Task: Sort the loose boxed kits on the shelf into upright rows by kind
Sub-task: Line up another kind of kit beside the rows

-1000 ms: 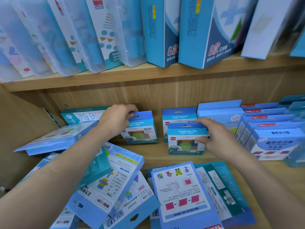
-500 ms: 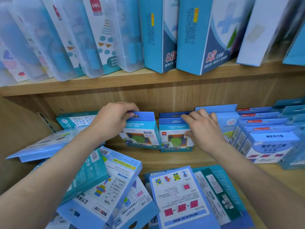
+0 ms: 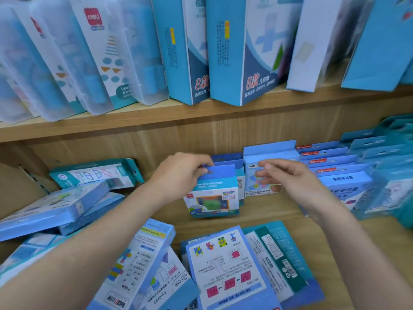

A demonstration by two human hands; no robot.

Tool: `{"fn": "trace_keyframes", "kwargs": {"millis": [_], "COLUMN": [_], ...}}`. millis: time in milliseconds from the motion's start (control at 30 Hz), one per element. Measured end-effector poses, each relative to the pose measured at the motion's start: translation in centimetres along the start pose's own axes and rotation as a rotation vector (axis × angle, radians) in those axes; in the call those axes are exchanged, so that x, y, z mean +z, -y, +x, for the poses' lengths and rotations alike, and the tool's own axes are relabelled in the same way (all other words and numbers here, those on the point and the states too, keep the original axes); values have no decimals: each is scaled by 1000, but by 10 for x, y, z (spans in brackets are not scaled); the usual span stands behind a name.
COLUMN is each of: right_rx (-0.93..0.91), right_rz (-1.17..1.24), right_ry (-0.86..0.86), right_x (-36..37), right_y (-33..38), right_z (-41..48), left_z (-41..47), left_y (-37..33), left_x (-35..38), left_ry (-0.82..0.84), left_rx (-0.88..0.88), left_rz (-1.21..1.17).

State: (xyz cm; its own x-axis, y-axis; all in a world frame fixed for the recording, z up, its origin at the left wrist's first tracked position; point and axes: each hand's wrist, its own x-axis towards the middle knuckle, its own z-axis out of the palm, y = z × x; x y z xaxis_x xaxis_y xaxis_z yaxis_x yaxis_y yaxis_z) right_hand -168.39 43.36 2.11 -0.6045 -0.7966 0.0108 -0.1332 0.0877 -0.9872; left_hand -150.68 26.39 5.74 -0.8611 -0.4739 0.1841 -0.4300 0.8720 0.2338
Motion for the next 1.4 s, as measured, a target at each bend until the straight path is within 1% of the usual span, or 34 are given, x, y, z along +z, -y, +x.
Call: {"fn": "trace_keyframes", "kwargs": {"millis": [133,267,333,400,500,567,600,667,700,733,800,867,967,1100,1233,1267,1400], "right_rx": [113,119,119,105,98,104,108,117,117,117,111,107,96,66,-28,-35,-44], "right_rz": [-27,-25,-34,-89,-104,-107,-102,-76,-60,-47,-30,-11,-28,-73,-338,-364,-336], "right_ry": [102,201,222,201,186,170,168,160,156,151,137,116,89,105,75,58,58], "right_x": [7,21,29,35,39,39,39,40,41,43,48,52,54,52,44,42,37], "right_y": [-20,-27,-27,-31,-35,-37,-38,-38,-38,-39,-38,-38,-39,-41,-45,-47,-51], "right_z": [-11,-12,-9,-5,-1,1,1,3,4,5,7,9,11,12,15,17,22], "left_z": [10,15,16,13,4,-3,-6,-9,-10,-10,-8,-2,4,7,7,7,6], "left_y": [-7,-11,-13,-14,-7,1,7,16,18,19,17,13,12,12,12,12,12], "left_x": [27,43,46,46,40,36,35,39,43,49,58,66,74,78,82,83,86], "left_ry": [44,24,-3,-45,-160,-178,-127,92,193,250,263,227,198,200,201,204,182], "left_rx": [-27,-28,-28,-47,-99,-222,-314,-498,-552,-581,-613,-621,-631,-642,-634,-626,-613], "left_rz": [53,39,36,52,72,-8,-76,-285,-419,-543,-718,-810,-861,-891,-923,-919,-864]}}
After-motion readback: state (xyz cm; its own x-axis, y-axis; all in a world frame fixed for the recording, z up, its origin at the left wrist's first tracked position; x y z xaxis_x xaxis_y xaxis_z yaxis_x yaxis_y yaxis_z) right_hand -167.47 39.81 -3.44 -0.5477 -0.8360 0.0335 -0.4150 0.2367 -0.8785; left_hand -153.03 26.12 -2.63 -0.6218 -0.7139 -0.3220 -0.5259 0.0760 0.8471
